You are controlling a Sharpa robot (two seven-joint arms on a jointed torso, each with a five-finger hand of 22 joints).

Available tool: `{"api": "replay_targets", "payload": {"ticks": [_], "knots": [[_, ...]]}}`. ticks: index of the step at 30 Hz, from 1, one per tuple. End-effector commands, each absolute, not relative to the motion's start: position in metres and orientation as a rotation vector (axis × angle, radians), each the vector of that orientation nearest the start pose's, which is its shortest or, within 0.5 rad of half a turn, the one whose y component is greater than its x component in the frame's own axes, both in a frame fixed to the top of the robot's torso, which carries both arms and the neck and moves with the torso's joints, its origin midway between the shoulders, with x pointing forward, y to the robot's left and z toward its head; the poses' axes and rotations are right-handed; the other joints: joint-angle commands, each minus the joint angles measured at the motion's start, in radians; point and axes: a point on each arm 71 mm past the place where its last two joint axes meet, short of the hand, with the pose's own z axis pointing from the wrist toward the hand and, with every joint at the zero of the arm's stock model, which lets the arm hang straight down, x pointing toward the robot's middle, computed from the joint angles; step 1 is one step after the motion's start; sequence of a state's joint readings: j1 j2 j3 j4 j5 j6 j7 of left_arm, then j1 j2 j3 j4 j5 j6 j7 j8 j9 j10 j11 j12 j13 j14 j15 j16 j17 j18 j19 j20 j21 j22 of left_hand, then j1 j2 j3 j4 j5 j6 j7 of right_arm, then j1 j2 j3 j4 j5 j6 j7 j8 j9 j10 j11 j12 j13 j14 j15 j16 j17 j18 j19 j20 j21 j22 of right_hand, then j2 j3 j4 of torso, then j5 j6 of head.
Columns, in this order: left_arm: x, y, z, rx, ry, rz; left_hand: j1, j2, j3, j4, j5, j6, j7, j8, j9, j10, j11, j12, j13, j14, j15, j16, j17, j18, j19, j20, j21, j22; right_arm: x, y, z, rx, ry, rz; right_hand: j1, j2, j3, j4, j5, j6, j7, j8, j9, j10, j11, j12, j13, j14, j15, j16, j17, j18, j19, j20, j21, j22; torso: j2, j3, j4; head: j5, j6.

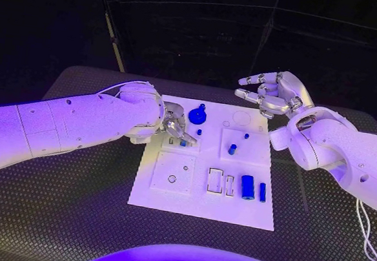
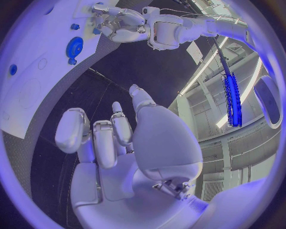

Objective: Assemble the parts on the task board

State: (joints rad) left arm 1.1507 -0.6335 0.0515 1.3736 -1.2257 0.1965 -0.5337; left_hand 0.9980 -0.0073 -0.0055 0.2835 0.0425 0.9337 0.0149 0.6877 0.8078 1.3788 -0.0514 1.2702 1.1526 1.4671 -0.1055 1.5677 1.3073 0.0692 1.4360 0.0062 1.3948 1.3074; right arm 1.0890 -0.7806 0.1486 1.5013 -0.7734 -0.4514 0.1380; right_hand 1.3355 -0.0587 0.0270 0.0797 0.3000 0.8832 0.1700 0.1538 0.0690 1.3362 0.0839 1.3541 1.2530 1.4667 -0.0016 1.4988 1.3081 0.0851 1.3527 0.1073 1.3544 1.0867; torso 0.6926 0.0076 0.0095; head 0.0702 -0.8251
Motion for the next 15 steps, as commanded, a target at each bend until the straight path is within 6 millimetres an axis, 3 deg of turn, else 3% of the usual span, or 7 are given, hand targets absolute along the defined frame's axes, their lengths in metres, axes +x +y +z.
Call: {"api": "replay_targets", "payload": {"ticks": [1,15], "knots": [[0.5009,0.1528,-0.2295,-0.027,2.312,-0.385,0.014,0.0,-0.015,0.0,0.004,-0.009,0.003,-0.015,-0.01,-0.01,0.003,-0.006,-0.004,0.104,0.004,0.003,0.263,-0.01,-0.009,0.002,-0.007,0.039,0.497,-0.1847,-0.1614,0.52,1.485,1.19,-0.007,0.001,-0.007,0.001,-0.003,-0.002,-0.002,0.006,0.001,-0.002,-0.003,0.002,0.001,0.066,0.004,-0.002,0.089,0.007,-0.005,0.0,-0.005,0.0,0.0,-0.0001,0.0007,0.001,-0.001],[0.5021,0.1559,-0.2318,-0.029,2.321,-0.372,0.053,0.021,-0.057,-0.005,0.004,-0.008,0.013,-0.057,-0.041,-0.017,0.012,-0.011,-0.01,0.104,0.012,0.003,0.263,-0.009,-0.012,0.01,-0.014,0.035,0.4971,-0.1847,-0.1616,0.52,1.486,1.189,-0.007,0.001,-0.007,0.001,-0.003,-0.002,-0.002,0.006,0.001,-0.002,-0.003,0.002,0.001,0.066,0.004,-0.002,0.089,0.007,-0.005,0.0,-0.005,0.0,0.0,-0.0004,0.0004,0.001,-0.005]]}}
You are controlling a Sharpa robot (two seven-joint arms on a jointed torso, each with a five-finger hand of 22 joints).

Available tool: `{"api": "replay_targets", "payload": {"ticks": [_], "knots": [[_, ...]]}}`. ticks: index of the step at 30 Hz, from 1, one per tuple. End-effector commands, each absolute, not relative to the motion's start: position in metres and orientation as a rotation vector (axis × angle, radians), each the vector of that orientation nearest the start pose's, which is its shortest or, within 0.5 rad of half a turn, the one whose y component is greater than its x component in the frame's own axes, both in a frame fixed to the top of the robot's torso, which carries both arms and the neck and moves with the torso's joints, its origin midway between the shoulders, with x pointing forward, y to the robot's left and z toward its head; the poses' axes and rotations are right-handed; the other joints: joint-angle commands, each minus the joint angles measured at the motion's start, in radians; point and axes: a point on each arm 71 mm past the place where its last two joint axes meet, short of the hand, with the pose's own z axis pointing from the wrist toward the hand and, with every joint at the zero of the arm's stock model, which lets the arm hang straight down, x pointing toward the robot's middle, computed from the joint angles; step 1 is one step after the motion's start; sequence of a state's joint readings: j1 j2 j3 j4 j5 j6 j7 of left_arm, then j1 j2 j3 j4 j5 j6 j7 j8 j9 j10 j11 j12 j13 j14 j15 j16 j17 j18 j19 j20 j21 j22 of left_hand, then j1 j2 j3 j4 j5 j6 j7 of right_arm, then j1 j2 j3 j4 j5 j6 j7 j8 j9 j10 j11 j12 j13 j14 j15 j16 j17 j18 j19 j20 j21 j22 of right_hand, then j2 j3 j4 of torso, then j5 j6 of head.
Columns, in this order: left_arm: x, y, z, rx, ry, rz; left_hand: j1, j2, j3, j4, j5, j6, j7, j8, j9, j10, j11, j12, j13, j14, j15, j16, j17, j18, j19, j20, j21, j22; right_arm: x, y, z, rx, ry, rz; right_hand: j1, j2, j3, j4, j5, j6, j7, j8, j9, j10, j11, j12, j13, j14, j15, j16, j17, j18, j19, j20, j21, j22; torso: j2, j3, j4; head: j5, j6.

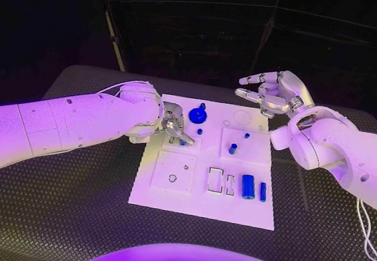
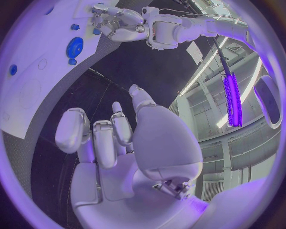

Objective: Assemble the parts on the task board

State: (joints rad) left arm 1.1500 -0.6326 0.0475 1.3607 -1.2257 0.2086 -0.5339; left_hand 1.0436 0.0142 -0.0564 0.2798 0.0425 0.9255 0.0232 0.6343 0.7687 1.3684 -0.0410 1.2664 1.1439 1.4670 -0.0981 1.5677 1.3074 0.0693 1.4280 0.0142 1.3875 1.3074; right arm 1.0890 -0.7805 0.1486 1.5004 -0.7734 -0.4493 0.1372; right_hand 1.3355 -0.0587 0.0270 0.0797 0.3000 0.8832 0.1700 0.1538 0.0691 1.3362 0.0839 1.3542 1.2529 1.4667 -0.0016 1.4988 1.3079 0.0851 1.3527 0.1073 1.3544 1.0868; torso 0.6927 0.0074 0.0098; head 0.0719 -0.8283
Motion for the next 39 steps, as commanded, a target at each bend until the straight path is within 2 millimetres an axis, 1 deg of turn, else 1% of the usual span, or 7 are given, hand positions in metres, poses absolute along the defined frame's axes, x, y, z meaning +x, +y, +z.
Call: {"api": "replay_targets", "payload": {"ticks": [1,9,16,21,25,36,39], "knots": [[0.5021,0.1558,-0.2319,-0.027,2.322,-0.371,0.007,0.0,-0.006,-0.001,0.004,0.0,0.005,-0.004,-0.002,-0.007,0.002,-0.007,-0.001,0.104,0.005,0.003,0.263,-0.009,-0.004,0.002,-0.007,0.035,0.4971,-0.1847,-0.1616,0.52,1.486,1.189,-0.007,0.001,-0.007,0.001,-0.003,-0.002,-0.002,0.006,0.001,-0.002,-0.003,0.002,0.001,0.066,0.004,-0.002,0.089,0.007,-0.005,0.0,-0.005,0.0,0.0,-0.0001,-0.0001,0.0,-0.002],[0.5016,0.1545,-0.2319,-0.023,2.324,-0.373,0.051,0.013,-0.016,-0.016,0.005,0.007,0.007,-0.016,-0.011,-0.009,0.004,-0.008,-0.003,0.104,0.007,0.003,0.263,-0.008,-0.005,0.005,-0.011,0.034,0.4971,-0.1845,-0.1617,0.52,1.487,1.189,-0.008,0.002,-0.007,0.002,-0.004,-0.002,-0.002,0.006,0.001,-0.001,-0.003,0.002,0.001,0.066,0.004,-0.002,0.09,0.007,-0.004,0.0,-0.005,0.001,0.0,-0.0001,-0.0005,-0.001,-0.006],[0.5008,0.1522,-0.2313,-0.037,2.322,-0.395,0.184,0.065,0.031,-0.087,0.005,-0.001,0.009,-0.044,-0.03,-0.014,0.005,-0.012,-0.009,0.104,0.008,0.003,0.263,-0.007,-0.007,0.007,-0.015,0.032,0.4973,-0.1839,-0.1619,0.52,1.489,1.191,-0.008,0.002,-0.007,0.002,-0.004,-0.002,-0.002,0.006,0.001,-0.001,-0.003,0.002,0.001,0.066,0.004,-0.002,0.09,0.007,-0.004,0.0,-0.005,0.001,-0.001,0.0002,0.0003,-0.001,-0.006],[0.4996,0.1495,-0.2299,-0.065,2.302,-0.428,0.299,0.112,0.125,-0.157,0.006,-0.022,0.009,-0.085,-0.058,-0.017,0.003,-0.012,-0.005,0.104,0.006,0.003,0.263,-0.007,-0.006,0.006,-0.015,0.034,0.4975,-0.1837,-0.1621,0.52,1.491,1.191,-0.008,0.003,-0.007,0.002,-0.003,-0.002,-0.003,0.007,0.001,0.0,-0.003,0.004,0.003,0.067,0.004,-0.002,0.091,0.007,-0.004,0.0,-0.005,0.001,0.0,0.0001,-0.0001,0.0,-0.007],[0.499,0.1486,-0.2293,-0.085,2.292,-0.446,0.323,0.111,0.188,-0.182,0.006,-0.018,0.014,-0.103,-0.073,-0.019,0.008,-0.014,-0.005,0.104,0.009,0.003,0.263,-0.007,-0.005,0.007,-0.016,0.036,0.4977,-0.1838,-0.1623,0.52,1.491,1.19,-0.008,0.003,-0.007,0.002,-0.003,-0.002,-0.003,0.007,0.001,0.0,-0.003,0.004,0.003,0.067,0.004,-0.002,0.091,0.007,-0.004,0.0,-0.005,0.001,0.0,0.0,-0.0004,0.0,-0.008],[0.499,0.1514,-0.2286,-0.122,2.279,-0.461,0.246,0.04,0.413,-0.205,0.004,-0.001,0.021,-0.112,-0.083,-0.018,0.015,-0.014,-0.008,0.104,0.016,0.003,0.263,-0.007,-0.006,0.015,-0.022,0.039,0.4986,-0.1846,-0.1629,0.521,1.492,1.187,-0.008,0.003,-0.007,0.002,-0.003,-0.002,-0.003,0.007,0.001,0.0,-0.003,0.004,0.003,0.067,0.004,-0.002,0.091,0.007,-0.004,0.0,-0.005,0.001,-0.001,0.0003,0.0001,0.0,-0.011],[0.4993,0.1524,-0.2287,-0.124,2.28,-0.458,0.24,0.035,0.427,-0.206,0.004,0.0,0.022,-0.111,-0.082,-0.018,0.015,-0.014,-0.008,0.104,0.016,0.003,0.263,-0.007,-0.006,0.015,-0.022,0.039,0.4987,-0.1845,-0.163,0.521,1.492,1.187,-0.008,0.003,-0.007,0.002,-0.003,-0.002,-0.003,0.007,0.001,0.0,-0.003,0.004,0.003,0.067,0.004,-0.002,0.091,0.007,-0.004,0.0,-0.005,0.001,-0.001,0.0005,-0.0003,0.0,-0.011]]}}
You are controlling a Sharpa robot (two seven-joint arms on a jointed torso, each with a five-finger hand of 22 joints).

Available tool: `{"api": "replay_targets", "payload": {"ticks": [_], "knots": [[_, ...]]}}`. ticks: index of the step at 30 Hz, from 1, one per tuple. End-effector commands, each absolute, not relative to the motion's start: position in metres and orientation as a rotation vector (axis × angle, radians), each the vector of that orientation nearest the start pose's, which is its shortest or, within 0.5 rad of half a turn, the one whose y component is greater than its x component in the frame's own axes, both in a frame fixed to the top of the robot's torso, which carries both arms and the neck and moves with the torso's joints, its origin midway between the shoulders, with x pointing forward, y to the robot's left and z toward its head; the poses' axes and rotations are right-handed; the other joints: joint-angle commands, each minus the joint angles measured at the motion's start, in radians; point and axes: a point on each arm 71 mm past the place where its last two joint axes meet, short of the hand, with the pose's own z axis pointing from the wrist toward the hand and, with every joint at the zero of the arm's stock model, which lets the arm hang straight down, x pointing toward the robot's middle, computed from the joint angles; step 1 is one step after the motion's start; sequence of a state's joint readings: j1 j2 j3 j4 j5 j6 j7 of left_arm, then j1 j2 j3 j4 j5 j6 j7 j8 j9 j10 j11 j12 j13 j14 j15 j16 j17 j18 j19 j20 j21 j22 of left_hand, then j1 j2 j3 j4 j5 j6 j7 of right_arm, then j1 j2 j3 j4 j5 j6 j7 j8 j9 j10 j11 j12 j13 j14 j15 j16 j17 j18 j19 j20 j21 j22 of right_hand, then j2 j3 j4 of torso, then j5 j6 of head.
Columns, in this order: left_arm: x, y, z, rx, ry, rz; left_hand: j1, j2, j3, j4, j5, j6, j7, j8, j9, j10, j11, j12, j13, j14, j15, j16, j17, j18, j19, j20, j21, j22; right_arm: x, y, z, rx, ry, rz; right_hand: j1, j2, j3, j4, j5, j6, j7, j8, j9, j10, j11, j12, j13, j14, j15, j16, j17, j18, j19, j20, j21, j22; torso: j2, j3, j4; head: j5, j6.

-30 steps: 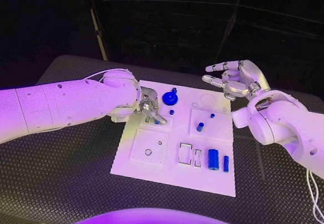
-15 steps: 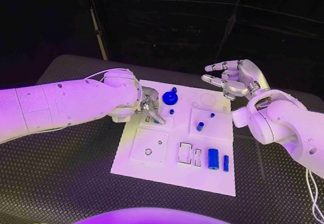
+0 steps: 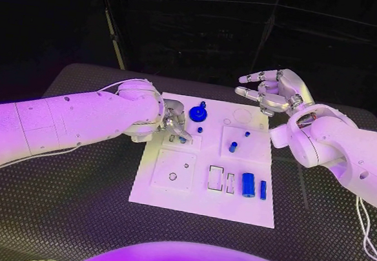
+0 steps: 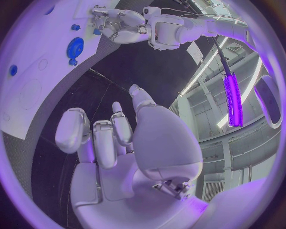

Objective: Assemble the parts on the task board

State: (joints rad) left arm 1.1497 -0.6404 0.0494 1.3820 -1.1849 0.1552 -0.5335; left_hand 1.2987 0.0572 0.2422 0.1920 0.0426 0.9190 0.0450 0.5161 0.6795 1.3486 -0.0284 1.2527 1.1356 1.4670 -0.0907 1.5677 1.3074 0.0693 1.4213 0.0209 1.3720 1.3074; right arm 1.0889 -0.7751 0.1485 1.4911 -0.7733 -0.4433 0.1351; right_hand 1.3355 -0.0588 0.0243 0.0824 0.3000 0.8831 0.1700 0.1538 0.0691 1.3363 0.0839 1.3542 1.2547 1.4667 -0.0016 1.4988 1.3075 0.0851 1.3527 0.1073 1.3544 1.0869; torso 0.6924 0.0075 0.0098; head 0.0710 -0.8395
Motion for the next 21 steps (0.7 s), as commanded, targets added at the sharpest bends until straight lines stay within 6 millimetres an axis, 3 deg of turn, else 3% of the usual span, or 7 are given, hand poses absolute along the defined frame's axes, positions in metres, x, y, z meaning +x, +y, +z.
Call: {"api": "replay_targets", "payload": {"ticks": [1,2,3,10,21], "knots": [[0.4994,0.153,-0.2288,-0.125,2.281,-0.457,-0.015,-0.008,0.128,-0.118,0.004,0.006,0.0,0.008,0.007,0.002,0.003,0.0,0.0,0.104,0.009,0.003,0.263,-0.007,0.001,0.008,-0.007,0.039,0.4987,-0.1845,-0.163,0.522,1.492,1.187,-0.008,0.003,-0.005,-0.001,-0.003,-0.002,-0.003,0.007,0.001,0.0,-0.003,0.004,0.001,0.067,0.004,-0.002,0.091,0.007,-0.004,0.0,-0.005,0.001,0.0,0.0006,-0.0003,0.0,0.0],[0.4995,0.1533,-0.2289,-0.125,2.282,-0.456,-0.016,-0.008,0.13,-0.119,0.004,0.006,0.0,0.008,0.007,0.002,0.003,0.0,0.0,0.104,0.009,0.003,0.263,-0.007,0.001,0.008,-0.007,0.039,0.4988,-0.1845,-0.163,0.522,1.492,1.187,-0.008,0.003,-0.005,-0.001,-0.003,-0.002,-0.003,0.007,0.001,0.0,-0.003,0.004,0.001,0.067,0.004,-0.002,0.091,0.007,-0.004,0.0,-0.005,0.001,0.0,0.0008,-0.0004,0.001,0.0],[0.4996,0.1536,-0.229,-0.125,2.283,-0.455,-0.037,-0.024,0.177,-0.126,0.005,0.005,0.0,0.012,0.012,0.001,0.002,-0.001,-0.002,0.104,0.01,0.003,0.263,-0.006,0.001,0.009,-0.008,0.04,0.4988,-0.1845,-0.1631,0.522,1.493,1.187,-0.008,0.003,-0.005,-0.001,-0.003,-0.002,-0.003,0.007,0.001,0.0,-0.003,0.004,0.001,0.067,0.004,-0.002,0.091,0.007,-0.004,0.0,-0.005,0.001,0.0,0.0006,-0.0004,0.001,0.0],[0.499,0.1555,-0.2313,-0.128,2.326,-0.46,-0.059,-0.045,0.239,-0.143,0.005,0.003,0.001,0.018,0.019,0.0,0.003,-0.003,-0.005,0.104,0.01,0.003,0.263,-0.006,0.0,0.01,-0.011,0.04,0.4988,-0.1848,-0.1634,0.522,1.497,1.186,-0.008,0.003,-0.005,-0.001,-0.003,-0.002,-0.003,0.007,0.001,0.0,-0.003,0.004,0.001,0.067,0.004,-0.002,0.091,0.007,-0.004,0.0,-0.005,0.001,-0.001,0.0008,0.0,0.0,-0.001],[0.5014,0.1589,-0.2273,-0.128,2.369,-0.464,-0.074,-0.059,0.291,-0.164,0.005,0.002,0.002,0.024,0.026,0.001,0.004,-0.004,-0.006,0.104,0.012,0.003,0.263,-0.006,-0.001,0.011,-0.014,0.041,0.4991,-0.1844,-0.1639,0.523,1.502,1.186,-0.008,0.005,-0.005,-0.001,-0.003,-0.002,-0.003,0.007,0.001,0.0,-0.004,0.003,0.0,0.067,0.003,-0.002,0.091,0.007,-0.004,0.0,-0.005,0.001,0.0,0.0013,-0.0004,0.001,0.0]]}}
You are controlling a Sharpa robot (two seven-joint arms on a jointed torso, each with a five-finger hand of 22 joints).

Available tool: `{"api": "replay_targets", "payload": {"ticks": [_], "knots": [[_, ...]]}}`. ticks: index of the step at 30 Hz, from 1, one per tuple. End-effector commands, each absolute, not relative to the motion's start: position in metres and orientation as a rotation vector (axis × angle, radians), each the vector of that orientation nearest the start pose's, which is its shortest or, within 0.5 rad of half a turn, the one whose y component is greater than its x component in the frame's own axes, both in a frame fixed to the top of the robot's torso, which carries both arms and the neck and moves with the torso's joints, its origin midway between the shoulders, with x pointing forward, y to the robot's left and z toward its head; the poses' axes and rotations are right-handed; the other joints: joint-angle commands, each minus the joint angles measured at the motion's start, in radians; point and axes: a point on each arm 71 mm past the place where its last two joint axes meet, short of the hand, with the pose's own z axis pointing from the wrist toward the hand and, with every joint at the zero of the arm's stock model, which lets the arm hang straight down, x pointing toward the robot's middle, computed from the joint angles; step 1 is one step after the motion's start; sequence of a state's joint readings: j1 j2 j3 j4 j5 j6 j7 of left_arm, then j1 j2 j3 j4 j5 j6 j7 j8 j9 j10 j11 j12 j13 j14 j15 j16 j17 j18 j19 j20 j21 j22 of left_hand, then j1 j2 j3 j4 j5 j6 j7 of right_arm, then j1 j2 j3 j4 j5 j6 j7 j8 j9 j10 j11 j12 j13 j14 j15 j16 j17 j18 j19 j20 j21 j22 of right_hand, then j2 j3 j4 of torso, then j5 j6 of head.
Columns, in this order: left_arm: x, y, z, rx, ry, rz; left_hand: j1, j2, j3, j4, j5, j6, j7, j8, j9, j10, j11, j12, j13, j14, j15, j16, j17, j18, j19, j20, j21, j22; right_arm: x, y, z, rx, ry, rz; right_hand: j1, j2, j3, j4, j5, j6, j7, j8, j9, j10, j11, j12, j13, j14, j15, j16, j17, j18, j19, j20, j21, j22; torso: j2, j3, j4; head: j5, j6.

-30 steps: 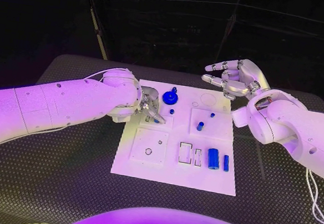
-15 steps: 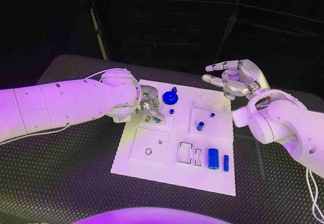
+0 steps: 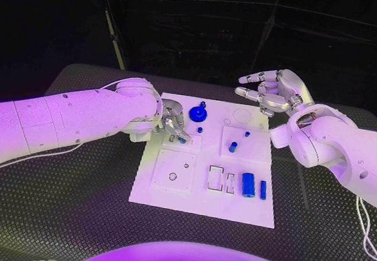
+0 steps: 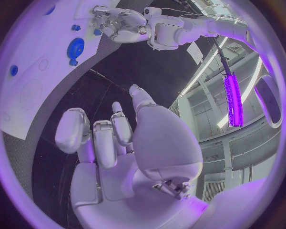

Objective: Assemble the parts on the task board

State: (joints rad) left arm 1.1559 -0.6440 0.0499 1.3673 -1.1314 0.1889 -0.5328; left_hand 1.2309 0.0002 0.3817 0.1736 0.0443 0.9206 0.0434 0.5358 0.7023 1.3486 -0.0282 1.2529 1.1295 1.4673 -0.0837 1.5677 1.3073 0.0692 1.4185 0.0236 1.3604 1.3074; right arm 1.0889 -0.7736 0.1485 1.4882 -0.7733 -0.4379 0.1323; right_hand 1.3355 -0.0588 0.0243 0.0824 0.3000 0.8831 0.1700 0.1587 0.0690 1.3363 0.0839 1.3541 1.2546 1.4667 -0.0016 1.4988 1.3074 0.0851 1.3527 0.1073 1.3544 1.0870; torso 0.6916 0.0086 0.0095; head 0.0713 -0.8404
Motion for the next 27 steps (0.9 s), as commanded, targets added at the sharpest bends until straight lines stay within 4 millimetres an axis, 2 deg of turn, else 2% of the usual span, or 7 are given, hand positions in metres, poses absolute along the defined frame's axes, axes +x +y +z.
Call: {"api": "replay_targets", "payload": {"ticks": [1,12,21,27], "knots": [[0.502,0.159,-0.227,-0.13,2.367,-0.463,-0.007,-0.003,0.155,-0.146,0.003,0.0,0.003,0.005,0.004,0.001,0.003,-0.003,0.0,0.103,0.005,0.003,0.263,-0.006,0.002,0.008,-0.002,0.041,0.499,-0.184,-0.164,0.523,1.502,1.186,-0.008,0.005,-0.005,-0.001,-0.003,-0.002,-0.003,0.002,0.001,0.0,-0.004,0.003,0.0,0.067,0.003,-0.002,0.091,0.007,-0.004,0.0,-0.005,0.001,0.0,0.0003,-0.0001,0.001,0.001],[0.505,0.16,-0.221,-0.196,2.293,-0.469,-0.041,-0.026,0.237,-0.181,0.004,0.005,0.0,0.026,0.021,0.017,0.0,0.009,0.012,0.103,0.002,0.003,0.263,-0.01,0.016,0.006,0.012,0.061,0.499,-0.185,-0.164,0.523,1.502,1.185,-0.008,0.005,-0.005,-0.001,-0.003,-0.002,-0.003,0.002,0.001,0.0,-0.004,0.003,0.0,0.067,0.003,-0.002,0.091,0.007,-0.004,0.0,-0.005,0.001,0.0,0.0003,0.0015,0.003,-0.001],[0.505,0.161,-0.228,-0.21,2.291,-0.454,-0.072,-0.032,0.275,-0.19,0.004,0.006,-0.003,0.04,0.031,0.016,-0.002,0.001,-0.002,0.103,0.0,0.003,0.263,-0.011,0.019,0.005,0.015,0.066,0.499,-0.185,-0.164,0.522,1.502,1.186,-0.008,0.005,-0.005,-0.001,-0.003,-0.002,-0.003,0.002,0.001,0.0,-0.004,0.003,0.0,0.067,0.003,-0.002,0.091,0.007,-0.004,0.0,-0.005,0.001,0.001,-0.0015,0.0003,0.007,-0.003],[0.505,0.162,-0.232,-0.206,2.307,-0.44,-0.082,-0.032,0.286,-0.194,0.004,0.006,-0.003,0.044,0.034,0.015,-0.003,-0.003,-0.008,0.103,-0.001,0.003,0.263,-0.011,0.019,0.004,0.015,0.066,0.499,-0.185,-0.164,0.522,1.502,1.186,-0.008,0.005,-0.005,-0.001,-0.003,-0.002,-0.003,0.002,0.001,0.0,-0.004,0.003,0.0,0.067,0.003,-0.002,0.091,0.007,-0.004,0.0,-0.005,0.001,0.0,-0.0009,0.0003,0.007,-0.004]]}}
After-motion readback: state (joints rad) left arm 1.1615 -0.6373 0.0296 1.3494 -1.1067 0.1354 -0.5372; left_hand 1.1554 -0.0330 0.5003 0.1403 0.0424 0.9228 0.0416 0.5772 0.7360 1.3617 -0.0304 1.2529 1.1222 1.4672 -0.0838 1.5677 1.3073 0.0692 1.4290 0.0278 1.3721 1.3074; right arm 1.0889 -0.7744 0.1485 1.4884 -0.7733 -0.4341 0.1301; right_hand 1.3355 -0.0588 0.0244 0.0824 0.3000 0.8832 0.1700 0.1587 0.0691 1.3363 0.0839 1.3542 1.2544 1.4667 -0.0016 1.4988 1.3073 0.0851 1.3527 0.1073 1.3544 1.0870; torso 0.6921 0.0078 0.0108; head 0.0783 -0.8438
